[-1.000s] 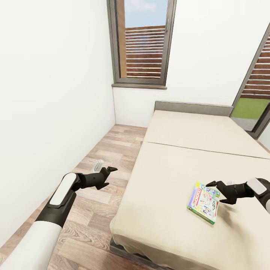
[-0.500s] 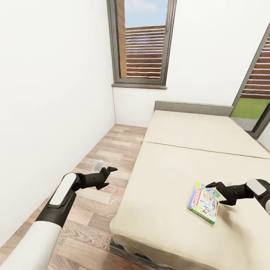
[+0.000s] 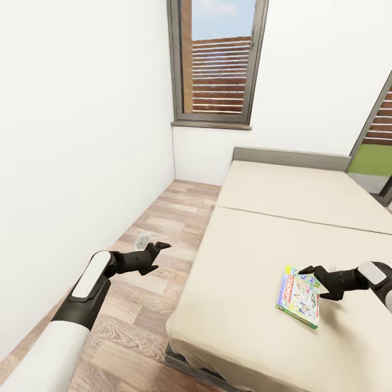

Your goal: Put all the toys in the child's room - the three board games (two on the bed and one on the table), the two jigsaw puzzles on the table, and the tennis ball on the table - inside the toy box on the table in the child's room.

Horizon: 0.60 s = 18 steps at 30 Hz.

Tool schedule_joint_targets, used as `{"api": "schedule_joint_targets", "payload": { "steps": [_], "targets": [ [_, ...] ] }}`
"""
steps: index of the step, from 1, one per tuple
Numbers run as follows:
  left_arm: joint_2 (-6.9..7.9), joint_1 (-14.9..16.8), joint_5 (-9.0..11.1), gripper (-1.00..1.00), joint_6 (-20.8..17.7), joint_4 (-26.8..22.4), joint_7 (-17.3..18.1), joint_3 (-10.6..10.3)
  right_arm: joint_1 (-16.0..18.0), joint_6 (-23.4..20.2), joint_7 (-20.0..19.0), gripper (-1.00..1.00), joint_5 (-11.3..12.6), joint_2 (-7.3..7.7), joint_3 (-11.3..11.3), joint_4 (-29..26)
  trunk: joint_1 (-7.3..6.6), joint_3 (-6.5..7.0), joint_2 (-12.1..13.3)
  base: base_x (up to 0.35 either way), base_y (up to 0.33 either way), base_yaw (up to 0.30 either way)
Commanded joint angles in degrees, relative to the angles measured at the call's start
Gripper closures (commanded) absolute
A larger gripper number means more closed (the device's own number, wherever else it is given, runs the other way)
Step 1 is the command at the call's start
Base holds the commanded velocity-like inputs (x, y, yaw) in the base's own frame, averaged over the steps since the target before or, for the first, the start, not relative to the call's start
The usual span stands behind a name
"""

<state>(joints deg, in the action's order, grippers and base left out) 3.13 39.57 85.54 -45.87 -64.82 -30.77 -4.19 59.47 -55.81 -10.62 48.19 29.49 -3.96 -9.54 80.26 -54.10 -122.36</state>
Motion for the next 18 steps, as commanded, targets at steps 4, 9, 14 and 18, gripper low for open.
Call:
{"api": "schedule_joint_targets", "payload": {
  "steps": [4,9,14,18],
  "targets": [
    [0.03,0.02,0.59,-1.00,0.08,-0.04,-0.54,-0.11,0.03,-0.16,-0.60,-1.00,-0.20,0.05,-0.41,0.02,-0.01,-0.05,-0.02,0.000,0.000,0.261],
    [0.03,-0.02,0.55,-1.00,0.08,-0.04,-0.57,-0.12,0.03,-0.17,-0.62,-1.00,-0.20,0.04,-0.43,0.04,-0.01,-0.05,-0.02,0.000,0.000,0.281],
    [0.03,-0.47,0.49,-1.00,0.09,-0.04,-0.57,-0.12,0.03,-0.18,-0.63,-1.00,-0.20,0.04,-0.43,0.04,-0.01,-0.05,-0.02,0.000,0.000,0.289],
    [0.03,-1.06,0.45,-1.00,0.13,-0.04,-0.52,-0.12,0.03,-0.18,-0.63,-1.00,-0.20,0.04,-0.43,0.04,-0.01,-0.05,-0.02,0.000,0.000,0.273]
  ]
}}
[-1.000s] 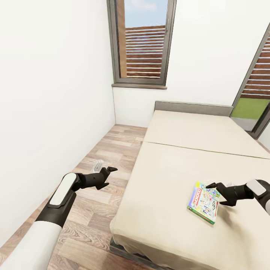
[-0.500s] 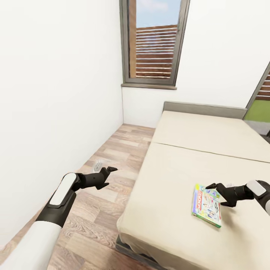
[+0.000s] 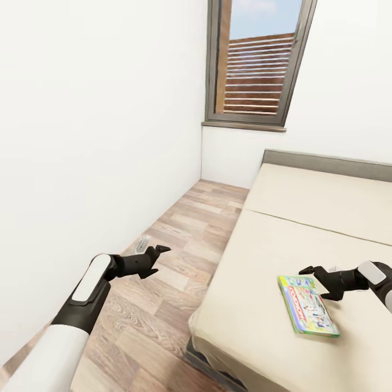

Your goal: Put all the toys in the child's room - the three board games (two on the bed and one on the table), the two jigsaw puzzles on the table, and the tennis ball on the table - inside the toy box on the table in the child's room.

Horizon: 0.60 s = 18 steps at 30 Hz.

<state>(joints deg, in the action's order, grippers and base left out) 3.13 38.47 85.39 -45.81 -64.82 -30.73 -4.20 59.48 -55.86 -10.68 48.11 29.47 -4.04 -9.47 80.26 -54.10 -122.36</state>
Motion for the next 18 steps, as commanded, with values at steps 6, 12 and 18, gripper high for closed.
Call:
{"api": "schedule_joint_targets", "payload": {
  "steps": [6,12,18],
  "targets": [
    [0.03,-1.11,0.48,-1.00,0.13,-0.09,-0.18,-0.12,0.02,-0.36,-0.57,-1.00,-0.12,0.06,-0.36,-0.02,-0.01,-0.05,-0.02,0.000,0.000,0.146],
    [0.03,-2.79,-0.11,-1.00,0.24,-1.56,-0.05,-0.16,0.02,-0.90,-0.57,-1.00,-0.16,0.06,-0.36,-0.02,-0.01,-0.05,-0.02,-0.051,0.000,0.038],
    [0.03,-3.25,-0.28,-1.00,0.32,-2.09,-0.07,-0.13,0.02,-1.02,-0.57,-1.00,-0.16,0.06,-0.36,-0.02,-0.01,-0.05,-0.02,-0.117,0.000,0.013]
  ]
}}
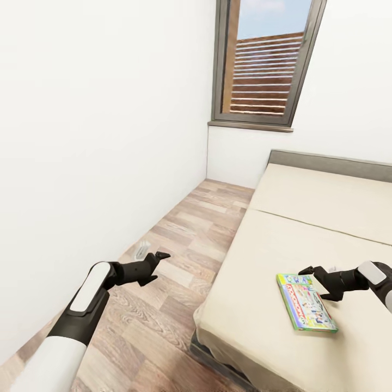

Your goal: Put all the toys in the child's room - the three board games (two on the bed and one on the table), the two jigsaw puzzles on the table, and the tennis ball on the table - inside the toy box on the table in the child's room.

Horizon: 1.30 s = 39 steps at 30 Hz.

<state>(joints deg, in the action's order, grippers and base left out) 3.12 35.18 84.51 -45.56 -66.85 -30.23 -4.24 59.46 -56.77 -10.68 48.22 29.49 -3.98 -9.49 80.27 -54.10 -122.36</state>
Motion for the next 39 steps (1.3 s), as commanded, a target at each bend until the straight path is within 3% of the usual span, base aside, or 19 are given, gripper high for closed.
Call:
{"api": "schedule_joint_targets", "payload": {
  "steps": [1,22,39],
  "targets": [
    [0.04,-0.03,0.58,-1.00,0.08,-0.15,-0.57,-0.09,0.04,-0.12,-0.57,-1.00,-0.28,0.04,-0.41,-0.01,-0.02,-0.05,-0.02,-0.079,0.000,0.007],
    [0.03,-1.20,-0.23,-1.00,0.26,-0.47,-0.54,-0.55,0.04,-0.18,-0.57,-1.00,-0.28,0.04,-0.40,-0.01,-0.02,-0.05,-0.02,-0.025,0.000,0.002],
    [-0.04,-1.41,-1.27,-1.00,0.29,-0.47,-0.53,-0.40,0.04,-0.18,-0.57,-1.00,-0.27,0.04,-0.41,-0.01,-0.02,-0.05,-0.02,-0.147,0.000,0.000]
  ]
}}
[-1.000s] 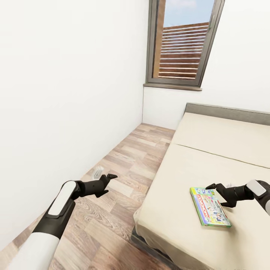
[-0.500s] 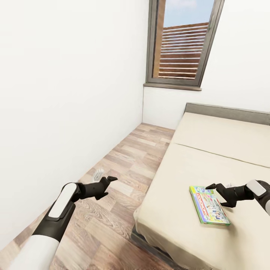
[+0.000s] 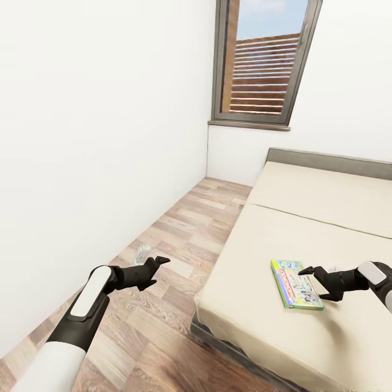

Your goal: Put all the toys in the child's room - the three board games (two on the bed and one on the table), the two jigsaw puzzles on the table, and the tennis ball on the table - inside the toy box on the table in the child's room.

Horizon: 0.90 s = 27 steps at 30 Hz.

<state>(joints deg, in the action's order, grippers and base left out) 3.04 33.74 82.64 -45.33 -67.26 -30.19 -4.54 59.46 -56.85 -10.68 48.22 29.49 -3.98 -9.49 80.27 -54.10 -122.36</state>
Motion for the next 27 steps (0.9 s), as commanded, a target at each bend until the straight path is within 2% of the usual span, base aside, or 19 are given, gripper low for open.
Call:
{"api": "schedule_joint_targets", "payload": {
  "steps": [1,13,27],
  "targets": [
    [0.04,0.03,0.58,-1.00,0.06,-0.07,-0.58,-0.06,0.04,-0.10,-0.57,-1.00,-0.29,0.04,-0.41,-0.01,-0.02,-0.05,-0.02,-0.050,0.000,0.000],
    [-0.02,0.05,0.52,-1.00,0.07,-0.07,-0.58,0.02,0.04,-0.10,-0.57,-1.00,-0.24,0.04,-0.41,-0.06,-0.02,-0.05,-0.02,-0.025,0.000,0.040],
    [-0.05,0.10,0.50,-1.00,0.07,-0.07,-0.57,0.05,0.04,-0.10,-0.58,-1.00,-0.24,0.04,-0.41,-0.15,-0.02,-0.05,-0.02,-0.004,0.000,0.244]
  ]
}}
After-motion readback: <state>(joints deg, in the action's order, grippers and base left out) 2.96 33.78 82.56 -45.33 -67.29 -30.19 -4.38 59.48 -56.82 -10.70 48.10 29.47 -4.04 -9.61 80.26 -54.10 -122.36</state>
